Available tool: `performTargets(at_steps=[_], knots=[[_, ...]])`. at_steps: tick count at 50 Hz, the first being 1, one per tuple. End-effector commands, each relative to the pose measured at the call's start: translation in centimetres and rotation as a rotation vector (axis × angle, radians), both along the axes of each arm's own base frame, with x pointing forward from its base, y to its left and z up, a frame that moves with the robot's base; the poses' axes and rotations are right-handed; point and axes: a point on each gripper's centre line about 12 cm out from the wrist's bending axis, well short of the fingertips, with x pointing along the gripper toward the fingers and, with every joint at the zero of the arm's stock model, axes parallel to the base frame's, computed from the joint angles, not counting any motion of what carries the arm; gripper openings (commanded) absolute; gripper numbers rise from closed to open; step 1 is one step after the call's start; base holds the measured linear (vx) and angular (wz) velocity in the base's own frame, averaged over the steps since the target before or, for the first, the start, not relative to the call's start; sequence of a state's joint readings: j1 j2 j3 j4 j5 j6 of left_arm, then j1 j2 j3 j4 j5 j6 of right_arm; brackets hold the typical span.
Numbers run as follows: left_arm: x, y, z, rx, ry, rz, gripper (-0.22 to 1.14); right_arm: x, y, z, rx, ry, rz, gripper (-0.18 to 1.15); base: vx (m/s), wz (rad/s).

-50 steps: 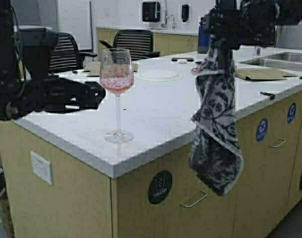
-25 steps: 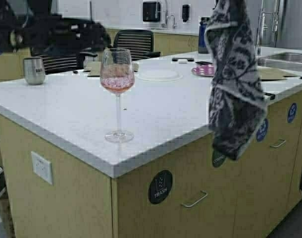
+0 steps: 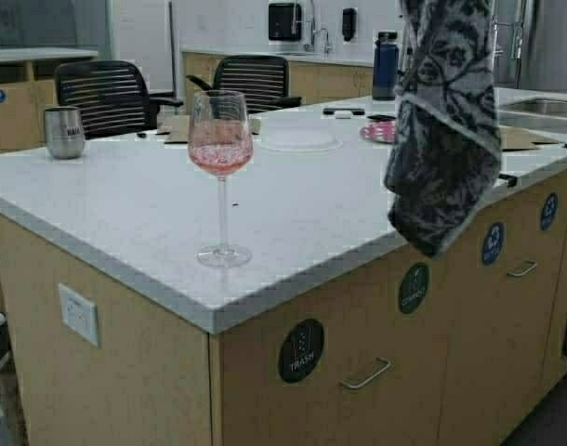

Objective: Get the cloth and wipe up the spill under the wine glass

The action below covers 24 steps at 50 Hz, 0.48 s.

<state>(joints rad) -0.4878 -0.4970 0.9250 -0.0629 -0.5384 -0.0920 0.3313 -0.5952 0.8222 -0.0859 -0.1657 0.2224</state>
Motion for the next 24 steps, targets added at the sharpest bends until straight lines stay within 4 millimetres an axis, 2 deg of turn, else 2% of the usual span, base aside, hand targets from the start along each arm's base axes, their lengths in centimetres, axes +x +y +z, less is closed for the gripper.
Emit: performTargets(at_steps=[1, 14, 24], knots=[[-1.1, 0.5, 3.5, -0.038, -0.080, -0.003, 0.94, -0.6, 0.2, 2.5, 0.019, -0.067, 0.015, 0.06, 0.00, 0.00], [-3.8, 1.9, 6.6, -0.086, -0.166, -0.005, 0.94, -1.7, 0.9, 3.9, 0.032, -0.108, 0.051, 0.06, 0.00, 0.00], [-4.6, 3.2, 7.3, -0.094, -0.180, 0.024, 0.94, -2.3, 0.7, 4.6, 0.045, -0.132, 0.052, 0.06, 0.00, 0.00]])
